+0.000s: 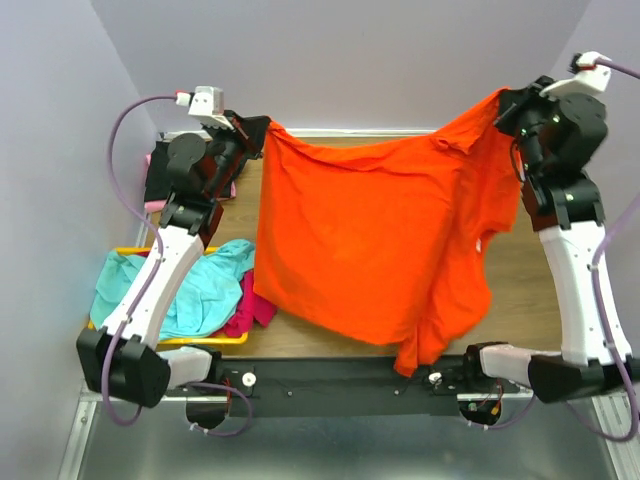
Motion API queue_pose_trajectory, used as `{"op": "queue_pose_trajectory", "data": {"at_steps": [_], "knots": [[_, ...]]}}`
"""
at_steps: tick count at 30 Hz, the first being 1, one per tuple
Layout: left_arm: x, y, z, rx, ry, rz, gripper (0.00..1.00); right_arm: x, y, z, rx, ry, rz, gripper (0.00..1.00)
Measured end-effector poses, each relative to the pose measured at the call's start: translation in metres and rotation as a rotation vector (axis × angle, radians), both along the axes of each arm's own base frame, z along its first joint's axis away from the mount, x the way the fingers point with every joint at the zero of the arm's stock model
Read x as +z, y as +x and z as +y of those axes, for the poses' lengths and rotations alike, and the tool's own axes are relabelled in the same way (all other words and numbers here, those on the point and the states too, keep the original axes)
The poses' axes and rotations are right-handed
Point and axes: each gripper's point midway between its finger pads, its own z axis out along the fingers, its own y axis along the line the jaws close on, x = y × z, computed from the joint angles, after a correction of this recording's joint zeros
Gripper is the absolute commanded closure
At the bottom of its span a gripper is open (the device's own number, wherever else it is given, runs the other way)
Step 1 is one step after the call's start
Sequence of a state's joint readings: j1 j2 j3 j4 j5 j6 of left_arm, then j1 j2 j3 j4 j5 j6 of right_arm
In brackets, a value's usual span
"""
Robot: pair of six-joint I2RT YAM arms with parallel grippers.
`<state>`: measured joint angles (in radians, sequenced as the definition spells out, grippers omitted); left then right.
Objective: Fold and stack the t-shirts
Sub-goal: Flatten the tshirt out
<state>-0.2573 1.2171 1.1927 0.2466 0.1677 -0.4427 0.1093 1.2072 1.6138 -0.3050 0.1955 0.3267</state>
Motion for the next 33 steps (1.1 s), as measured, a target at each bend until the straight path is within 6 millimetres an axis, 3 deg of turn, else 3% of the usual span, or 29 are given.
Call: {"op": "queue_pose_trajectory", "data": {"at_steps": [4,10,14,23,28,33], "knots": [[-0.022,0.017,-0.004,0.002,0.019,0.051,1.0,-0.024,0.024,0.001,-0.008,-0.018,0.065,0.99],[-0.001,0.005,-0.001,0.003,0.008,-0.004,1.0,-0.004,0.013,-0.002,-0.017,-0.021,0.005,0.99],[0.025,-0.021,0.006,0.004,-0.012,-0.076,1.0,0.025,-0.018,-0.006,-0.022,-0.021,-0.075,0.99],[0.093,-0.113,0.032,0.014,-0.071,-0.291,1.0,0.106,-0.135,-0.02,-0.029,0.002,-0.358,0.99],[0.118,-0.156,0.045,0.022,-0.095,-0.381,1.0,0.141,-0.184,-0.025,-0.034,0.007,-0.485,0.99],[0.135,-0.182,0.051,0.021,-0.113,-0.444,1.0,0.159,-0.2,-0.028,-0.043,-0.004,-0.537,0.99]]}}
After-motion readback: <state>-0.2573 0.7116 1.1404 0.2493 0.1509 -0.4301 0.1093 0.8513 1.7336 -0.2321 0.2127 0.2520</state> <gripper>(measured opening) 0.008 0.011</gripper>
